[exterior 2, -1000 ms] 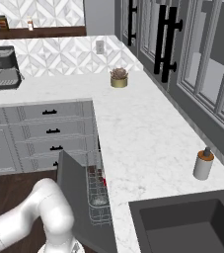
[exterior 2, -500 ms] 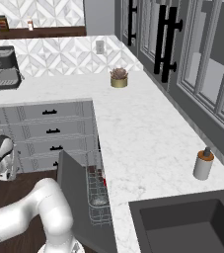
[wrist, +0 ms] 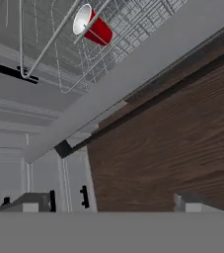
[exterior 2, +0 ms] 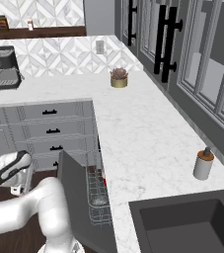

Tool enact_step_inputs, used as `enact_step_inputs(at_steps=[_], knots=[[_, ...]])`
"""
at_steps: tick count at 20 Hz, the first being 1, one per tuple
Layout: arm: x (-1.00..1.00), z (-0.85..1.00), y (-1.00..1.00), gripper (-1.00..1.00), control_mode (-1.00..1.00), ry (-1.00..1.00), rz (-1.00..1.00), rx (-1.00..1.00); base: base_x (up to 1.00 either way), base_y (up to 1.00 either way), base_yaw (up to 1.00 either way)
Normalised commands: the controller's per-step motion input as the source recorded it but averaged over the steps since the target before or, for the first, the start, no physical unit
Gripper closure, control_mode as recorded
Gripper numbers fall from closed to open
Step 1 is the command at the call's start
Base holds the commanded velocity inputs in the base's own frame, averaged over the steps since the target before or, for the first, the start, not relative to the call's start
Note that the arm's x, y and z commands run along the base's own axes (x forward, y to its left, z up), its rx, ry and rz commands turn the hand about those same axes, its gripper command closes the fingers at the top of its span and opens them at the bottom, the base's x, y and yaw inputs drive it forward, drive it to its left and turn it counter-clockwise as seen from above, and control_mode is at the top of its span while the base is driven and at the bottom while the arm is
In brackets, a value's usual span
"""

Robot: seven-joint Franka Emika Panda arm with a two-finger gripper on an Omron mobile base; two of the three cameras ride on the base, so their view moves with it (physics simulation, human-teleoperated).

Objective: Pick up the cup and bowl from the counter, place them in the dishwasher, and close the dishwasher door.

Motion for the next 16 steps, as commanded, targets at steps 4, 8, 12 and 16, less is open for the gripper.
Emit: enact_step_inputs(at_steps=[4, 8, 12, 16], knots=[[0.00, -0.84, 0.37, -1.00, -1.00, 0.28, -0.20, -0.23, 0.00, 0.00, 0.00], [0.00, -0.65, 0.13, -1.00, -1.00, 0.11, -0.25, -0.27, 0.00, 0.00, 0.00], [0.00, -0.44, 0.00, -1.00, -1.00, 0.00, -0.27, -0.31, 0.00, 0.00, 0.00], [0.10, -0.32, 0.00, -1.00, -1.00, 0.00, -0.28, -0.33, 0.00, 0.00, 0.00]])
